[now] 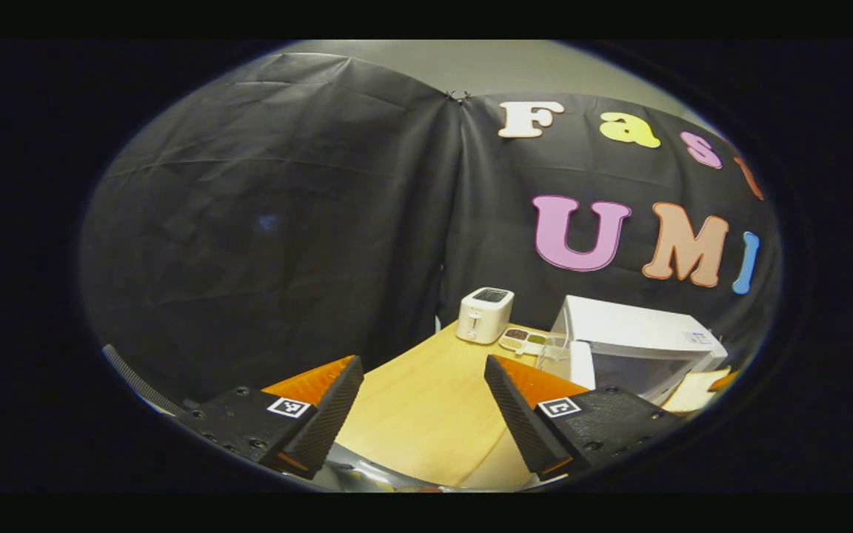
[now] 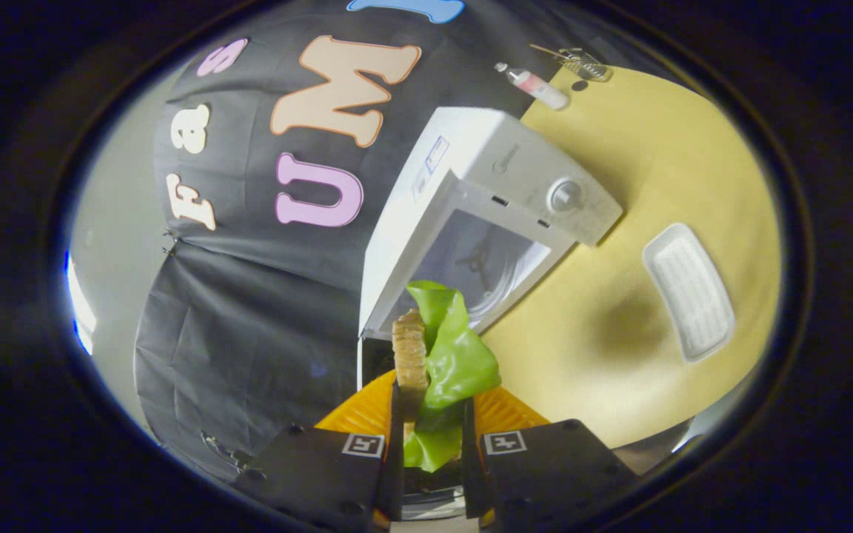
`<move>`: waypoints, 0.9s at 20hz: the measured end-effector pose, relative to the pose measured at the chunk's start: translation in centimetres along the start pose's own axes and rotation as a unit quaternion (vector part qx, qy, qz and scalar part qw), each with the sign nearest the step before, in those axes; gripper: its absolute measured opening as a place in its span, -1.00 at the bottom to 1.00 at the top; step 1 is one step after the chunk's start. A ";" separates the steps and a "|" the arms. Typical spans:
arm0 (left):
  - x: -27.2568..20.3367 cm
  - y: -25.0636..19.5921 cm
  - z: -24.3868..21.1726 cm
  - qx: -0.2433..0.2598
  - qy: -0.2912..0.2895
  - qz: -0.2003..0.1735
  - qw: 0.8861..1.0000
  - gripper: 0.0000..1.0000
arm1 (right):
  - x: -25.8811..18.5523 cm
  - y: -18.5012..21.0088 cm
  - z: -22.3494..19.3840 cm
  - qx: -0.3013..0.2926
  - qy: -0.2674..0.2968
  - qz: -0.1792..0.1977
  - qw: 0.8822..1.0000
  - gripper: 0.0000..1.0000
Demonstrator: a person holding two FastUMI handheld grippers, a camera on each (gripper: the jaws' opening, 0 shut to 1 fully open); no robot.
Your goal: Open the microwave oven with the left hand, put the food in, and close the microwave oven.
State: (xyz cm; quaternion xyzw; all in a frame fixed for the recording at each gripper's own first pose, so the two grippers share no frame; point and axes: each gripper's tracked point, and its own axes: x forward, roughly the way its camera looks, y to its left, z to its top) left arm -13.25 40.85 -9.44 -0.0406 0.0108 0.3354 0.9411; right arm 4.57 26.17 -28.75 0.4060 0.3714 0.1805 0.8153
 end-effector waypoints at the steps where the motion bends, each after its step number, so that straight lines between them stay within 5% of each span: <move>1: 0.5 0.3 -0.1 0.005 0.000 -0.005 1.000 0.87 | 1.1 -0.1 -0.8 -0.006 -0.005 -0.007 1.000 -0.31; 3: 1.3 1.0 -0.4 0.015 0.004 -0.010 1.000 0.86 | 2.7 0.1 -2.0 -0.022 -0.018 -0.016 0.999 -0.31; 4: 1.5 1.2 -0.5 0.017 0.005 -0.015 1.000 0.86 | 3.5 0.2 -2.2 -0.027 -0.029 -0.021 0.999 -0.47; 6: 1.9 1.6 -0.9 0.021 0.010 -0.022 0.999 0.86 | 5.8 0.4 -1.8 -0.035 -0.053 -0.027 0.998 -0.31; 8: 2.2 1.7 -1.2 0.021 0.017 -0.029 0.999 0.86 | 7.8 0.4 -1.2 -0.046 -0.077 -0.032 0.995 -0.31; 9: 2.3 1.7 -1.7 0.020 0.022 -0.033 0.999 0.86 | 8.9 0.2 -0.6 -0.050 -0.088 -0.037 0.994 -0.47; 14: 2.9 2.1 -3.1 0.013 0.042 -0.034 0.998 0.92 | 14.3 -2.2 1.5 -0.076 -0.118 -0.085 0.986 -0.32; 18: 3.0 2.4 -3.8 0.012 0.053 -0.033 0.998 0.92 | 18.7 -2.0 2.9 -0.072 -0.133 -0.079 0.985 -0.32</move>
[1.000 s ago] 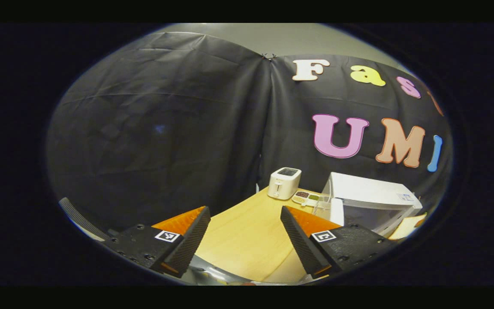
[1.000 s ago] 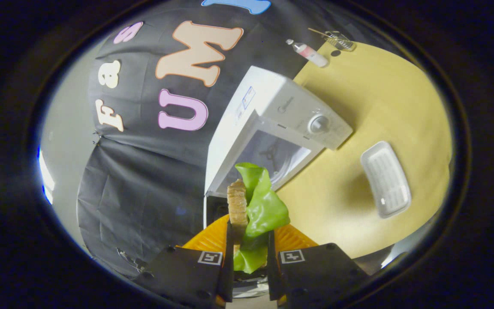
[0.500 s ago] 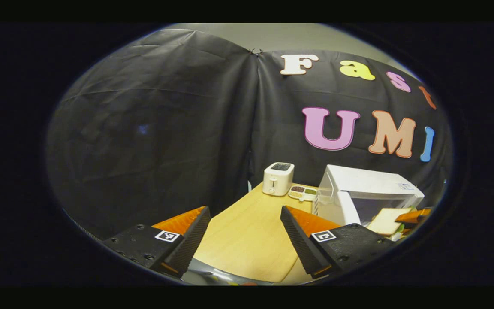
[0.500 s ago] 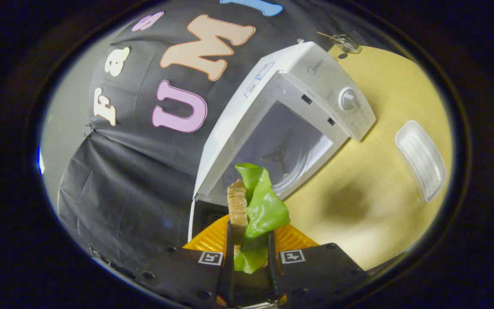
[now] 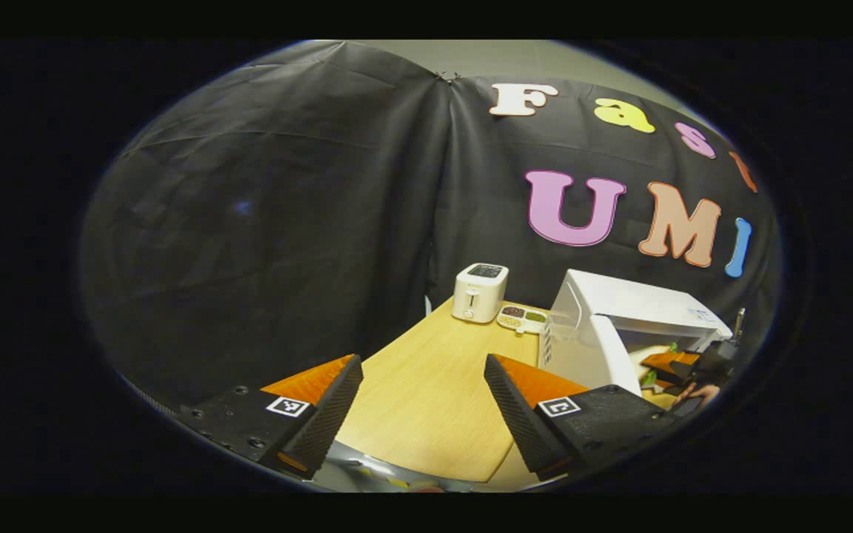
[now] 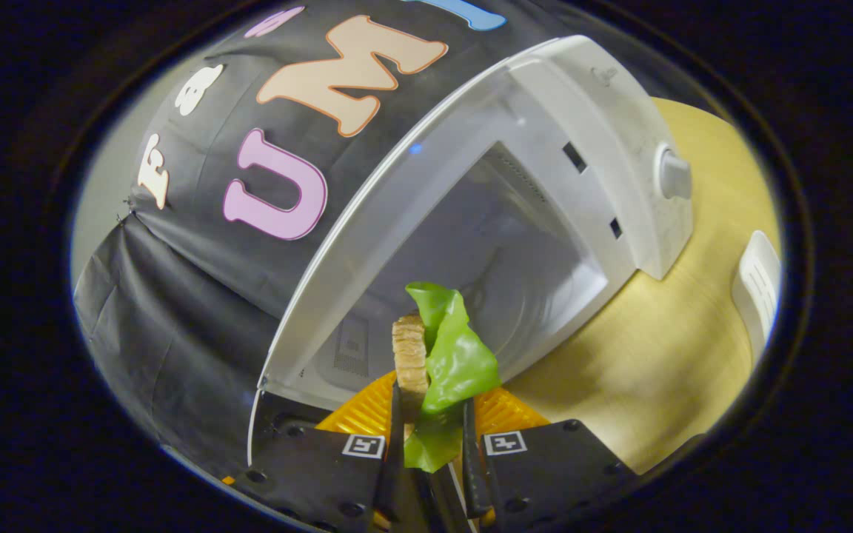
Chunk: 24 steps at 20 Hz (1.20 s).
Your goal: Open the microwave oven with the left hand, put the food in, and close the microwave oven.
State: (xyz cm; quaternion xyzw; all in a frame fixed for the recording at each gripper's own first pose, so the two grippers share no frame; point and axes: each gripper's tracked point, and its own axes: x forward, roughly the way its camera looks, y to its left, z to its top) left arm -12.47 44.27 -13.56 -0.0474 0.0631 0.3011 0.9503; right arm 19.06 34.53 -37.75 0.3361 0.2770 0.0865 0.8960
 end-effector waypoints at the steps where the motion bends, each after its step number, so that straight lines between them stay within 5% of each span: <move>1: 0.2 0.0 -0.1 0.004 0.001 0.000 1.000 0.92 | 1.0 0.2 -0.1 -0.002 -0.003 -0.002 1.000 -0.32; 7: 0.2 -0.7 0.0 0.013 0.000 -0.012 1.000 0.92 | 5.0 0.2 0.5 -0.059 -0.027 -0.021 0.998 -0.31; 8: 0.0 -1.0 0.1 0.016 -0.001 -0.017 1.000 0.92 | 5.6 -0.4 0.7 -0.075 -0.034 -0.032 0.996 -0.48; 10: -0.3 -1.4 0.0 0.016 0.001 -0.024 1.000 0.92 | 6.1 -1.9 1.2 -0.099 -0.043 -0.056 0.993 -0.26; 15: 0.2 -2.6 -0.5 0.013 0.013 -0.039 0.999 0.92 | 6.6 -5.4 2.7 -0.152 -0.063 -0.112 0.980 -0.09; 19: 0.1 -3.1 -0.3 0.019 0.009 -0.049 0.999 0.92 | 6.1 -6.6 4.1 -0.197 -0.068 -0.132 0.969 0.42; 21: 0.2 -3.3 -0.4 0.018 0.011 -0.053 0.998 0.92 | 5.8 -6.8 4.7 -0.223 -0.073 -0.139 0.962 1.00; 24: 0.1 -3.7 -0.8 0.015 0.016 -0.061 0.998 0.92 | 4.8 -6.8 5.4 -0.255 -0.083 -0.152 0.951 1.00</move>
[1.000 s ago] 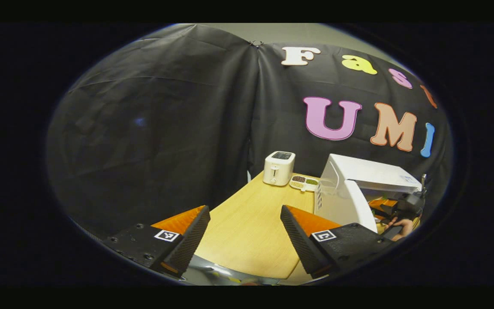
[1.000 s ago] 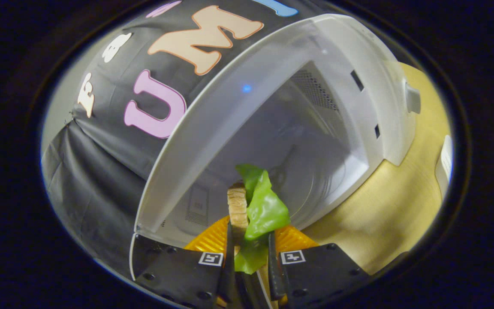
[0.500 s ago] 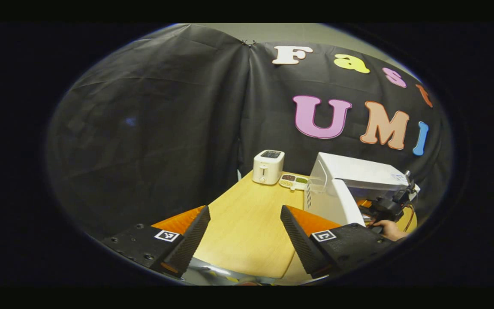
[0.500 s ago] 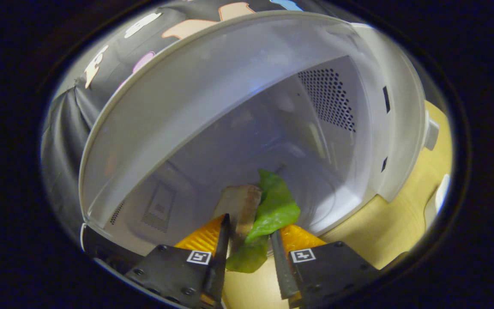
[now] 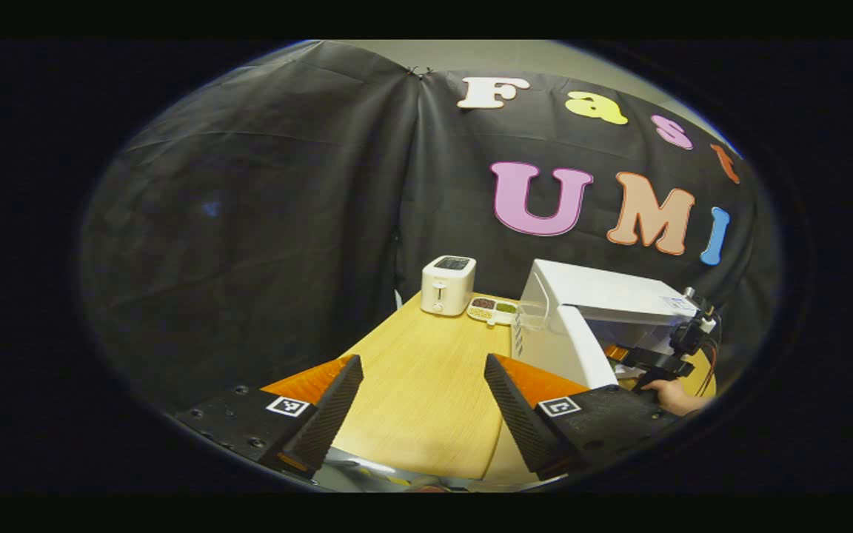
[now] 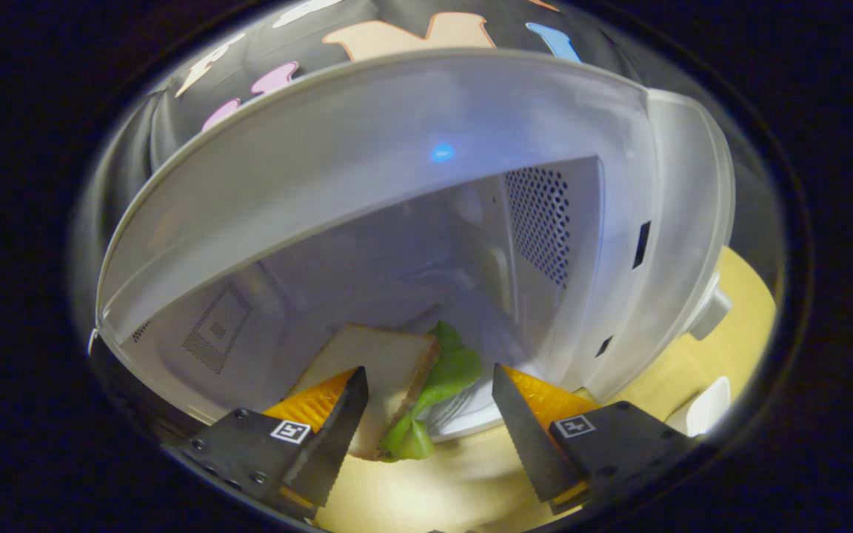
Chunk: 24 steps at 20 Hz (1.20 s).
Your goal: Open the microwave oven with the left hand, put the food in, and close the microwave oven.
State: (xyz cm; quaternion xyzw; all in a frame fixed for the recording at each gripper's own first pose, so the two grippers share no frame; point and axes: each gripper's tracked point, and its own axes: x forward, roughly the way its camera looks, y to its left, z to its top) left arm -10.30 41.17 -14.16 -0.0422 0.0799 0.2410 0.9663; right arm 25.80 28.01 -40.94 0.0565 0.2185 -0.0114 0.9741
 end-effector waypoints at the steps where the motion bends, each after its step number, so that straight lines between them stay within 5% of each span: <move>1: -0.1 0.0 -0.1 0.000 0.002 -0.001 1.000 0.92 | -0.4 -0.2 0.2 -0.009 -0.004 -0.003 1.000 0.93; 6: -0.2 -0.1 -0.9 0.001 0.010 -0.008 1.000 0.86 | -2.6 -0.9 1.0 -0.035 -0.022 -0.002 0.999 0.99; 9: -0.5 -0.2 -1.1 0.001 0.014 -0.014 1.000 0.99 | -4.1 -1.0 1.7 -0.039 -0.031 0.005 0.999 0.99; 24: -2.5 -2.8 -4.0 0.013 0.045 -0.103 0.994 0.85 | -17.3 -0.3 3.8 -0.057 -0.087 0.011 0.995 0.99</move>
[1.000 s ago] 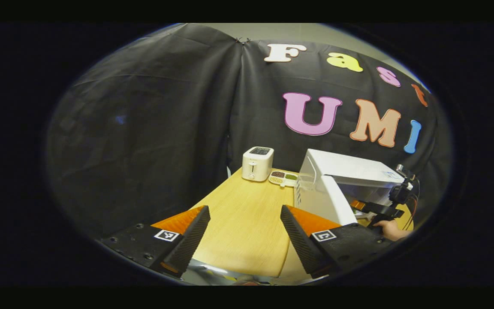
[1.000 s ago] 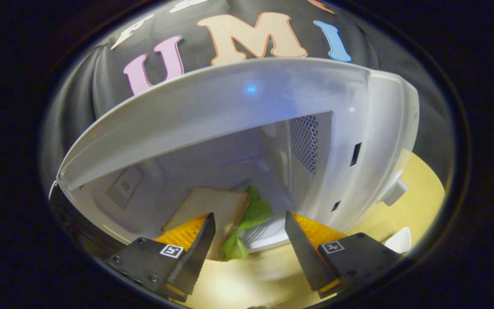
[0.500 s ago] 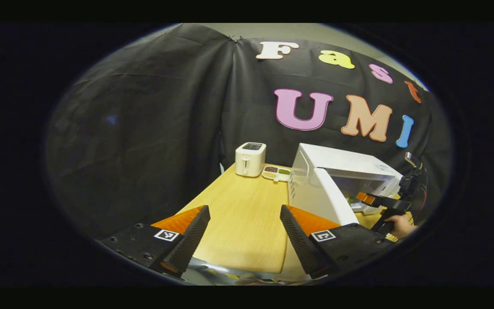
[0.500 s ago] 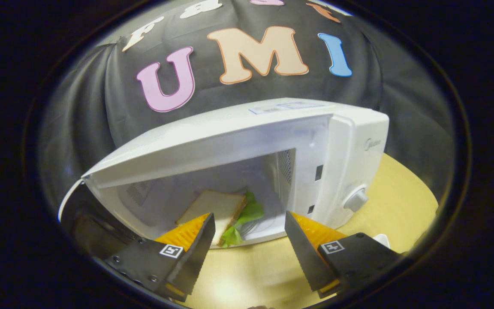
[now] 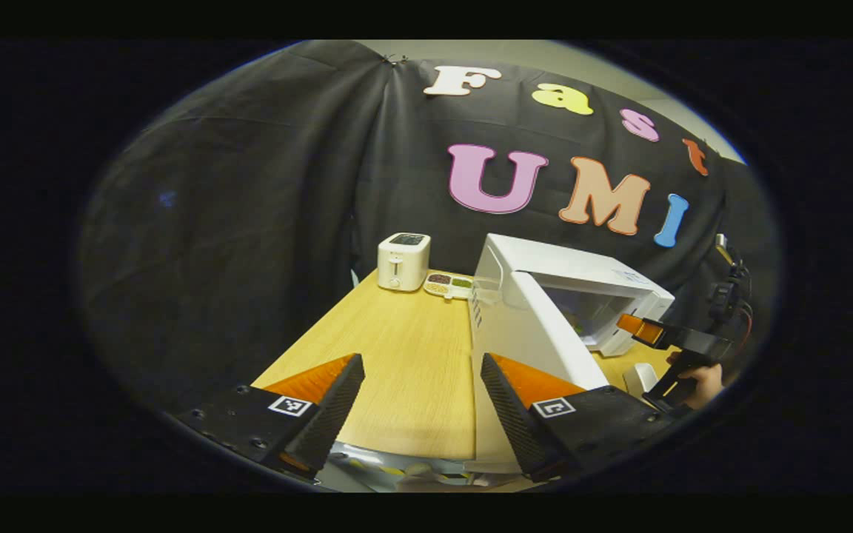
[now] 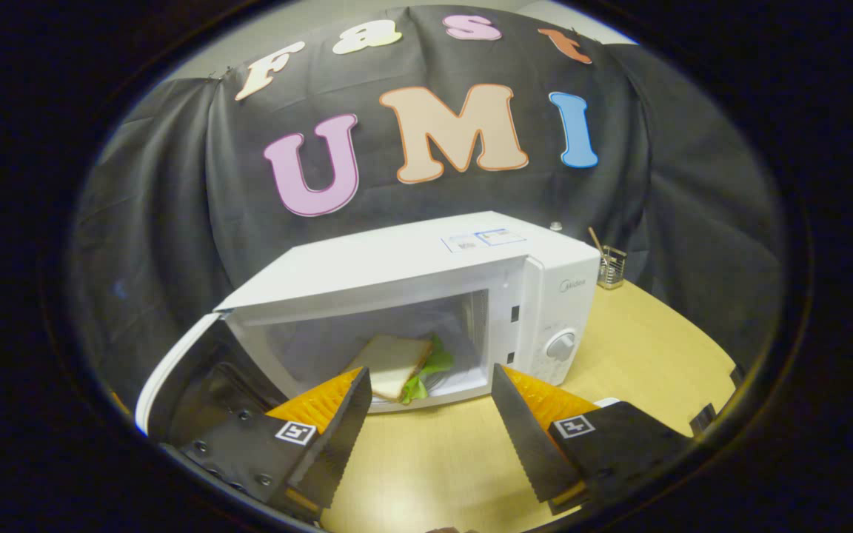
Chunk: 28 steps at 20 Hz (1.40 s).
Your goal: Open the microwave oven with the left hand, put the food in, and close the microwave oven.
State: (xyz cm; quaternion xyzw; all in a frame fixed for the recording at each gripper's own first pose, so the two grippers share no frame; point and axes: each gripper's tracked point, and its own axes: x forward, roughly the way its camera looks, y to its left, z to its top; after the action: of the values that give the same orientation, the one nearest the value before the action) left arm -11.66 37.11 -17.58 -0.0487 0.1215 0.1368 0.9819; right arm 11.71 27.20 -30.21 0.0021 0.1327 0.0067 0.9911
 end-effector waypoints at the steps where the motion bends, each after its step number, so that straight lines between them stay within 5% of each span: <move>1: 0.0 -0.2 -0.3 0.003 0.002 -0.007 1.000 0.76 | -0.9 0.0 0.2 0.000 -0.003 -0.001 1.000 0.99; 3: -0.1 -0.5 -0.9 0.001 0.004 -0.023 1.000 0.75 | -2.7 -0.5 0.7 0.001 -0.010 -0.013 1.000 0.83; 6: -0.2 -1.1 -2.0 0.001 0.013 -0.049 0.999 0.28 | -5.0 -1.6 1.8 -0.003 -0.027 -0.033 0.999 0.83; 7: -0.3 -1.1 -2.2 0.004 0.014 -0.054 0.998 0.29 | -5.7 -1.9 2.4 -0.007 -0.035 -0.039 0.999 0.83; 12: -0.3 -0.5 -4.0 0.026 0.031 -0.058 0.998 -0.55 | -8.7 -3.1 6.1 -0.048 -0.079 -0.067 0.994 0.82; 13: -0.4 -0.6 -4.2 0.024 0.034 -0.061 0.997 -0.68 | -9.2 -3.1 6.8 -0.051 -0.085 -0.068 0.993 0.99; 14: -0.3 -0.7 -4.4 0.022 0.036 -0.063 0.997 -1.00 | -9.7 -3.1 7.4 -0.052 -0.092 -0.070 0.992 0.83; 28: -1.8 -4.2 -6.1 0.054 0.059 -0.082 0.993 -0.99 | -11.6 -7.2 12.2 -0.026 -0.136 -0.098 0.985 0.83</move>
State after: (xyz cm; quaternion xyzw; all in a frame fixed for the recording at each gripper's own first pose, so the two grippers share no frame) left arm -13.57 31.79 -22.77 -0.0136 0.1816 0.0462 0.9822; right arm 3.85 19.81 -15.45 -0.0358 -0.0040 -0.0878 0.9955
